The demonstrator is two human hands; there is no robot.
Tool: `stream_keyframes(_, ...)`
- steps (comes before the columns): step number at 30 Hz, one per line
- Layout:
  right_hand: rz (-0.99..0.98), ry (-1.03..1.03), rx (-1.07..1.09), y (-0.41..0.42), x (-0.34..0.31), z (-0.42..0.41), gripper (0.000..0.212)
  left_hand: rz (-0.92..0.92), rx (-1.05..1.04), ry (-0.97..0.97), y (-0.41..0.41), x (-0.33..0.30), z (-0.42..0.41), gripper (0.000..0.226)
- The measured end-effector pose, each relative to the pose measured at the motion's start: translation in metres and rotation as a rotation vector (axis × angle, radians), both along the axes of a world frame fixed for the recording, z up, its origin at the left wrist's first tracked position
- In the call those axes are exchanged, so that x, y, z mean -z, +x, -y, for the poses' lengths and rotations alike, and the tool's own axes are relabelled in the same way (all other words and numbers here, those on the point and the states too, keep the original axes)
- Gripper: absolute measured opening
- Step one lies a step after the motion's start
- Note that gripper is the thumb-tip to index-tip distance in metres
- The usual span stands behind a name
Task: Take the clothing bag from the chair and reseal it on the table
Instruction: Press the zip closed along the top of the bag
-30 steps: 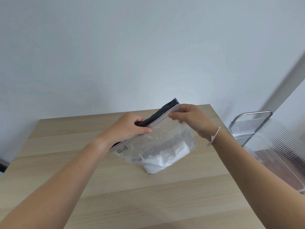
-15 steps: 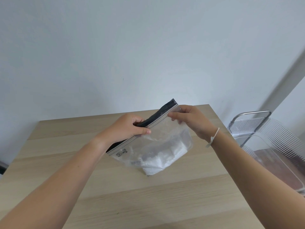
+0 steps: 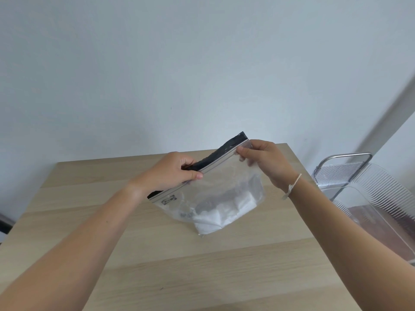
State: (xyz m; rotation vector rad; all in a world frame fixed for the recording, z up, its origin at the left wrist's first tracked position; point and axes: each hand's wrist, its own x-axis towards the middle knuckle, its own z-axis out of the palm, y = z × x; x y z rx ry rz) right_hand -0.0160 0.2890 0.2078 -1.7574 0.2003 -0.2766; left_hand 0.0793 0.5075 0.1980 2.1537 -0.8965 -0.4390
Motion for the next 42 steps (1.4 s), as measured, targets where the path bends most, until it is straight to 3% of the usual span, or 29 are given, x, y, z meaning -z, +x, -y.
stream_keyframes(6, 0.001, 0.003, 0.03, -0.001, 0.001, 0.0, 0.017, -0.07, 0.017, -0.007, 0.004, -0.001, -0.001, 0.021)
stream_keyframes(10, 0.007, 0.021, 0.117, -0.003, -0.003, 0.009, 0.027, -0.061, 0.011, 0.074, 0.007, -0.001, -0.005, 0.039)
stream_keyframes(14, 0.003, 0.019, 0.154, -0.005, -0.005, 0.02, 0.037, -0.079, -0.027, 0.063, 0.011, -0.003, -0.012, 0.02)
stream_keyframes(22, -0.029, 0.011, 0.165, -0.005, 0.004, 0.021, 0.023, -0.02, -0.065, 0.028, 0.012, 0.003, -0.012, 0.015)
stream_keyframes(28, -0.027, 0.044, 0.245, -0.006, 0.012, 0.03, 0.014, -0.049, -0.113, -0.104, 0.015, 0.004, -0.013, 0.006)
stream_keyframes(31, -0.053, 0.084, 0.322, -0.01, 0.017, 0.04, 0.014, -0.174, -0.171, -0.181, 0.018, 0.008, -0.02, 0.02)
stream_keyframes(34, -0.093, 0.086, 0.31, -0.014, 0.024, 0.043, 0.012, -0.285, -0.267, -0.371, 0.014, 0.015, -0.021, 0.017)
stream_keyframes(36, -0.118, -0.001, 0.307, -0.016, 0.028, 0.041, 0.004, -0.375, -0.287, -0.553, 0.009, 0.015, -0.016, 0.014)
stream_keyframes(38, -0.148, -0.283, 0.355, -0.015, 0.028, 0.038, 0.031, -0.43, -0.259, -0.69, 0.006, 0.009, -0.012, 0.015)
stream_keyframes(40, -0.039, -0.569, 0.382, -0.015, 0.02, 0.029, 0.05, -0.412, -0.219, -0.747, 0.005, 0.0, -0.008, 0.013)
stream_keyframes(42, 0.13, -0.696, 0.307, -0.012, 0.005, 0.014, 0.048, -0.363, -0.199, -0.754, 0.003, -0.009, -0.002, 0.008)
